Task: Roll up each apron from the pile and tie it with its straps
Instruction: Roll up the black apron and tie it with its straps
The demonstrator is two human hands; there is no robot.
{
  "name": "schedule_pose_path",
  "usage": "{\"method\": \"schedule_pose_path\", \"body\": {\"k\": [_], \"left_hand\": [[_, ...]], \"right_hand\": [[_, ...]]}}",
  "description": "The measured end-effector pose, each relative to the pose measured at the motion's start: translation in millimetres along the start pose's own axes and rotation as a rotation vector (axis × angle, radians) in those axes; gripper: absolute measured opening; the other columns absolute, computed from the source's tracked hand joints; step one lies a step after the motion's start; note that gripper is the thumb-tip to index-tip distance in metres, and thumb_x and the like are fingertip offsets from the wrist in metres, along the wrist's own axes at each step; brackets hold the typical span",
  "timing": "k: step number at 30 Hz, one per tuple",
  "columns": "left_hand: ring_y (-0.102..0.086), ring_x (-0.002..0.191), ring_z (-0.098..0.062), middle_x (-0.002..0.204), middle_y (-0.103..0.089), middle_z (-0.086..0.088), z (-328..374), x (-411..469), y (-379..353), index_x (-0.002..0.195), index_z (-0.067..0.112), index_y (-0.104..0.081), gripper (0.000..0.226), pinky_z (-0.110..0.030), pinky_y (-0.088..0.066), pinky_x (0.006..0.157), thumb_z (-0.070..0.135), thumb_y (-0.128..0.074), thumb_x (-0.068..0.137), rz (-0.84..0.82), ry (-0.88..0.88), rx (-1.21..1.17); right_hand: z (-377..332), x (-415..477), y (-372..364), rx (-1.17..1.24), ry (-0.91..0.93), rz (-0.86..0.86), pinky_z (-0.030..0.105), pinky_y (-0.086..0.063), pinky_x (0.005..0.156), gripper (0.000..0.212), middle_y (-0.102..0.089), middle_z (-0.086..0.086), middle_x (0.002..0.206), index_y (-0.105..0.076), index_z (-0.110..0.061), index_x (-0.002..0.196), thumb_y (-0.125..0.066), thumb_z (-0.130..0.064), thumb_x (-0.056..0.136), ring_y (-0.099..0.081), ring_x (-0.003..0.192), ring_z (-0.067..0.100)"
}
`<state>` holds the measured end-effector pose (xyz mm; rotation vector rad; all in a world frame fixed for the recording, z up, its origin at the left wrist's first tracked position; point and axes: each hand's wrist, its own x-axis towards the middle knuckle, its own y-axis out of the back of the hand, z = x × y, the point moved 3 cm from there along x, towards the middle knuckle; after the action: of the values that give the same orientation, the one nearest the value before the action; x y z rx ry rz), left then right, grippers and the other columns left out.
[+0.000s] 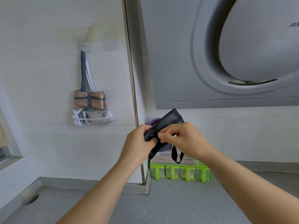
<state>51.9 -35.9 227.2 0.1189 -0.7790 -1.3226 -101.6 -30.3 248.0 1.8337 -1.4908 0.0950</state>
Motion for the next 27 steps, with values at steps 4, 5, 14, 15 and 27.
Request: {"method": "schedule_pose_path", "body": {"k": [4,5,14,15,27], "left_hand": [[-0.063,0.077,-0.009,0.085,-0.067,0.011,7,1,0,0.098,0.027,-0.061,0.017,-0.020,-0.044,0.062,0.020,-0.068,0.085,-0.047,-0.017,0.028],[-0.063,0.079,-0.010,0.085,-0.068,0.010,6,2,0,0.097,0.027,-0.061,0.017,-0.022,-0.046,0.064,0.019,-0.069,0.084,-0.062,-0.009,0.022],[-0.064,0.085,-0.006,0.088,-0.066,0.013,9,1,-3,0.101,0.025,-0.062,0.024,-0.017,-0.047,0.070,0.012,-0.068,0.083,-0.159,0.005,-0.003],[-0.063,0.084,-0.005,0.086,-0.065,0.015,10,0,-4,0.101,0.026,-0.061,0.024,-0.016,-0.047,0.069,0.012,-0.068,0.083,-0.158,-0.006,0.016],[-0.059,0.081,-0.021,0.093,-0.067,0.001,17,-11,-2,0.113,0.019,-0.059,0.024,-0.029,-0.039,0.062,0.018,-0.060,0.089,0.207,-0.278,0.383]], "right_hand": [[6,0,2,0.205,-0.029,-0.030,0.013,-0.047,0.070,0.013,-0.073,-0.007,0.077,-0.076,-0.014,0.078,-0.068,-0.017,0.086,-0.065,0.074,0.001],[8,0,1,0.230,-0.026,-0.034,0.017,-0.049,0.076,0.012,-0.074,-0.005,0.083,-0.077,-0.014,0.080,-0.067,-0.016,0.087,-0.067,0.080,0.004],[10,7,-2,-0.091,0.159,0.147,0.027,-0.042,0.084,0.023,-0.070,-0.019,0.083,-0.074,-0.038,0.083,-0.070,-0.016,0.084,-0.050,0.090,0.009],[10,8,-3,-0.099,0.146,0.148,0.029,-0.041,0.085,0.024,-0.070,-0.014,0.082,-0.073,-0.042,0.081,-0.071,-0.018,0.083,-0.049,0.091,0.012],[0,23,-1,-0.102,0.020,0.136,0.048,-0.040,0.096,0.029,-0.064,-0.031,0.070,-0.064,-0.046,0.061,-0.075,-0.025,0.078,-0.058,0.085,-0.002]]}}
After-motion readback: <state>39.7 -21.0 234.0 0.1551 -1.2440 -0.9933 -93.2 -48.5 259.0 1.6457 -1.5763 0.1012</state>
